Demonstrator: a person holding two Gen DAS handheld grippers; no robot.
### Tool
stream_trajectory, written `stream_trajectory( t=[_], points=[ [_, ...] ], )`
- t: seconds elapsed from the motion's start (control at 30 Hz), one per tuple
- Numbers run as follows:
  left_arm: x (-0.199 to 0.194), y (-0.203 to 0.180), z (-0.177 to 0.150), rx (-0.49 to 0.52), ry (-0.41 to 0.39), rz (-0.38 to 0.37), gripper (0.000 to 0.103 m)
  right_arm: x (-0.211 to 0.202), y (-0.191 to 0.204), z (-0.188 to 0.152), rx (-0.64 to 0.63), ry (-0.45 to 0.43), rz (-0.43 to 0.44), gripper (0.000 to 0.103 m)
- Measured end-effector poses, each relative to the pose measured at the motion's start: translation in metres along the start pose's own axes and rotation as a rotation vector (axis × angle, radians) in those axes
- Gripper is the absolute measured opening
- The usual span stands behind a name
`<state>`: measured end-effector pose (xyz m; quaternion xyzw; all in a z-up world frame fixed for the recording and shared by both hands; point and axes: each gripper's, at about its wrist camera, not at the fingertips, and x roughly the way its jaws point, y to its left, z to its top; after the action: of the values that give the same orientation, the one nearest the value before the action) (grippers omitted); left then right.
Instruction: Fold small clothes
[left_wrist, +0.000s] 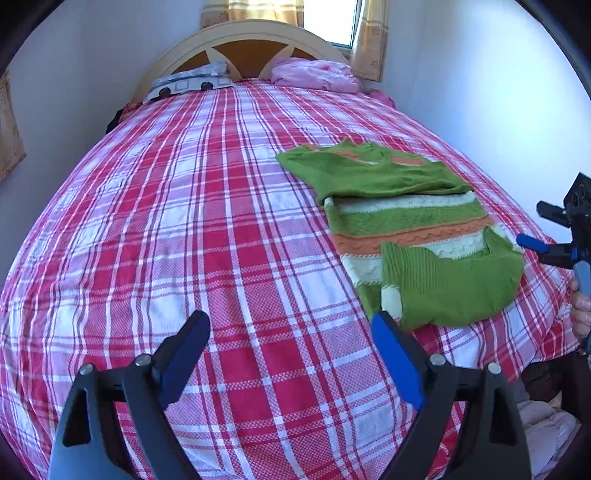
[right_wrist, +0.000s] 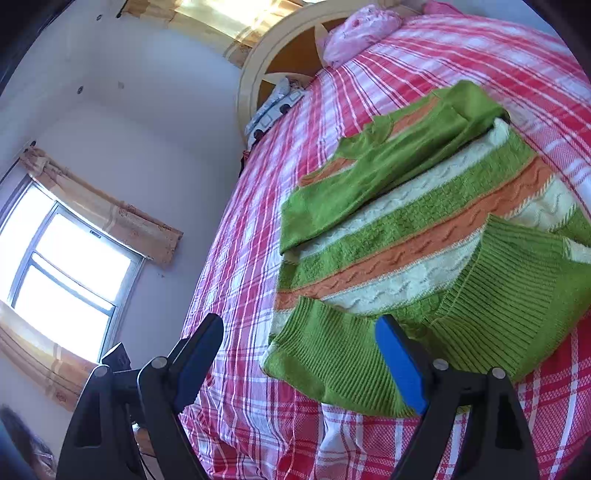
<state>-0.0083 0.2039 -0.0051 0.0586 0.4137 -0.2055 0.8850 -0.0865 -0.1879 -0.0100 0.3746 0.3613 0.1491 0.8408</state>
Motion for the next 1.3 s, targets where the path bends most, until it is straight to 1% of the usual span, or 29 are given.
stream_trajectory(
  t=[0.13,0.33,0.43,0.53,0.7,0.87,1.03,1.2,1.3],
  points=[
    [0.004,0.000,0.003,0.008,0.010,0.005,0.091,-0.003,0.004,-0.001,-0.013,0.003,-0.017,0.086],
    [0.005,0.004,0.001,-0.017,0.028,-0.022,0.091,-0.016,0.005,0.001,-0.019,-0.023,-0.027,0.086],
    [0.002,0.004,0.000,0.001,0.035,0.008,0.091,-0.018,0.006,0.000,-0.024,-0.025,-0.026,0.086],
    [-0.004,0.004,-0.002,0.021,0.027,0.030,0.091,-0.020,0.009,-0.002,-0.036,-0.021,-0.029,0.086],
    [-0.010,0.008,-0.005,0.025,0.024,0.009,0.092,-0.024,0.016,-0.006,-0.052,-0.027,-0.039,0.086],
    [-0.016,0.005,-0.008,0.068,0.012,0.039,0.091,-0.032,0.021,-0.010,-0.052,-0.054,-0.050,0.086],
    [-0.030,0.007,-0.013,0.076,-0.011,0.003,0.092,-0.041,0.030,-0.018,-0.059,-0.071,-0.057,0.086],
    [-0.036,0.007,-0.018,0.090,-0.017,0.026,0.092,-0.050,0.045,-0.026,-0.102,-0.087,-0.039,0.086],
    [-0.036,0.006,-0.016,0.075,-0.020,0.010,0.092,-0.052,0.046,-0.028,-0.108,-0.088,-0.031,0.086]
  ],
)
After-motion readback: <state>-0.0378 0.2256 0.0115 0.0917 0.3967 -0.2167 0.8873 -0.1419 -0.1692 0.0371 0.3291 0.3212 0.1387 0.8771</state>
